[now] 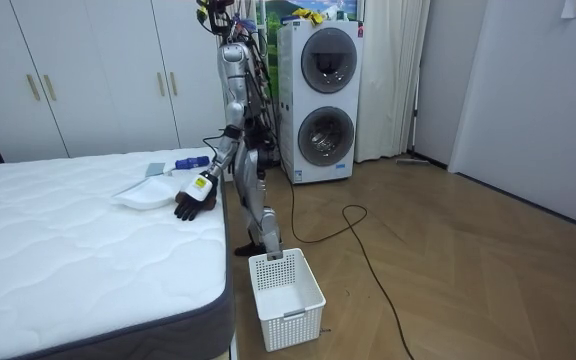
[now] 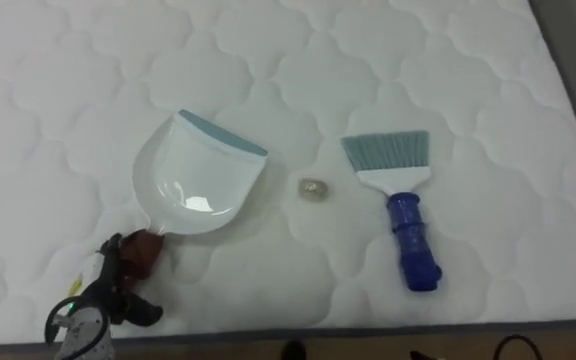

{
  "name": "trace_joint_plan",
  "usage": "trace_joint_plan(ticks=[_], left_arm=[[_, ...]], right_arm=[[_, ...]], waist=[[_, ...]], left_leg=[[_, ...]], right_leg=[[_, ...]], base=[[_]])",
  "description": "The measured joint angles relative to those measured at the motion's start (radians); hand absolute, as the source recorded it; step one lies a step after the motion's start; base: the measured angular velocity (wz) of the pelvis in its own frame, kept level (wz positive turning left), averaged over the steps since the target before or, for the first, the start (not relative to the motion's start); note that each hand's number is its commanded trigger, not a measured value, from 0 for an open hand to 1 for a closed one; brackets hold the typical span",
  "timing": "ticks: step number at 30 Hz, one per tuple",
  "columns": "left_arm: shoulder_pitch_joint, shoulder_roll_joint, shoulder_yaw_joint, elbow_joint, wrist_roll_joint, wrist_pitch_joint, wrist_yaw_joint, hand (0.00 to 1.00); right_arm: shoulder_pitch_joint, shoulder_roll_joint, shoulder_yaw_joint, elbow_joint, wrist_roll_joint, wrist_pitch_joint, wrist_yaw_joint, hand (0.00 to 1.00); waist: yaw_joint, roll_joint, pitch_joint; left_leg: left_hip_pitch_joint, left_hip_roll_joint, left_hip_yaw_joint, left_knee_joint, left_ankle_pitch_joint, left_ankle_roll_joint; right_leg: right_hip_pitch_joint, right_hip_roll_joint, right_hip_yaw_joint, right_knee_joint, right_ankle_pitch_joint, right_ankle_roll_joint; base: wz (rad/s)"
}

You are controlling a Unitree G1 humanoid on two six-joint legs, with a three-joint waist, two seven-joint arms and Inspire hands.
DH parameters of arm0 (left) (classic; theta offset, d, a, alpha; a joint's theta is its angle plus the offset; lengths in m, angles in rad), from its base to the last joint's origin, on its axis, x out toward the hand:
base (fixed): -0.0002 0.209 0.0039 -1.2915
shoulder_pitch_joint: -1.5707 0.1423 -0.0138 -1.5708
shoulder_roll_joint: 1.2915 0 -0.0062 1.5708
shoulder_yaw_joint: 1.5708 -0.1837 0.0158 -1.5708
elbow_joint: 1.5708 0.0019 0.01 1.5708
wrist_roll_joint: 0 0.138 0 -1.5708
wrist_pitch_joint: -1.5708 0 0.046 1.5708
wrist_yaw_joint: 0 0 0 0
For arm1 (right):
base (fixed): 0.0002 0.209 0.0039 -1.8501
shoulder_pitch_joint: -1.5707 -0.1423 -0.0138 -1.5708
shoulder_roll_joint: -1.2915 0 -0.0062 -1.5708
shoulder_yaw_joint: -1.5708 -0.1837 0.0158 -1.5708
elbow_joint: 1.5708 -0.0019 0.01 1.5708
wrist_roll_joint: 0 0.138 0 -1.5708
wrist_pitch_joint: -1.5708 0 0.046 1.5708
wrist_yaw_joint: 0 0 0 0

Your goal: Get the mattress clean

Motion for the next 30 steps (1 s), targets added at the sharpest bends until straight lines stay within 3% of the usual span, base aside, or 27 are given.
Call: trace_joint_plan(ticks=[6,12,17,20,26,30], left_arm=[[-0.04,0.003,0.02,0.008,-0.05,-0.001,0.07,1.0],[-0.075,0.033,0.039,0.024,-0.111,0.008,0.113,1.0],[-0.076,0.03,0.037,0.037,-0.127,0.031,0.126,1.0],[-0.074,0.018,0.035,0.042,-0.129,0.031,0.126,1.0],[-0.081,0.021,0.037,0.049,-0.144,0.029,0.122,1.0],[-0.082,0.022,0.039,0.048,-0.125,0.03,0.121,1.0]], right_arm=[[0.002,0.004,0.001,-0.034,0.0,0.001,-0.01,0.0],[0.01,0.004,0.003,-0.064,0.002,0.001,-0.01,0.0],[0.015,0.004,0.009,-0.075,0.005,0.001,-0.009,0.0],[0.014,0.003,0.01,-0.077,0.007,0.0,-0.01,0.0],[0.009,0.003,0.019,-0.072,0.013,-0.002,-0.011,0.0],[0.007,-0.001,0.018,-0.072,0.012,-0.001,-0.011,0.0]], waist=[[-0.002,0.003,0.0004],[-0.017,0.002,0.0005],[-0.023,0.002,0.0006],[-0.023,0.002,0.0006],[-0.02,0.003,0.0011],[-0.019,0.01,0.0087]], left_leg=[[-0.046,-0.002,0.001,0.028,-0.001,0.001],[-0.052,-0.003,0.002,0.025,-0.001,0.002],[-0.054,-0.003,0.002,0.025,-0.002,0.003],[-0.066,-0.001,0.002,0.028,-0.002,0.004],[-0.066,-0.001,0.002,0.03,-0.002,0.004],[-0.067,-0.002,0.002,0.032,-0.002,0.004]], right_leg=[[-0.043,-0.004,0.003,0.021,0.006,-0.003],[-0.051,-0.008,0.002,0.033,0.004,-0.004],[-0.056,-0.009,-0.002,0.034,0.004,-0.004],[-0.067,-0.009,-0.003,0.033,0.004,-0.004],[-0.067,-0.008,-0.007,0.028,0.004,-0.004],[-0.068,-0.009,-0.005,0.03,0.004,-0.004]], base=[[0.0],[0.0],[0.0],[0.0],[0.0],[0.0]])
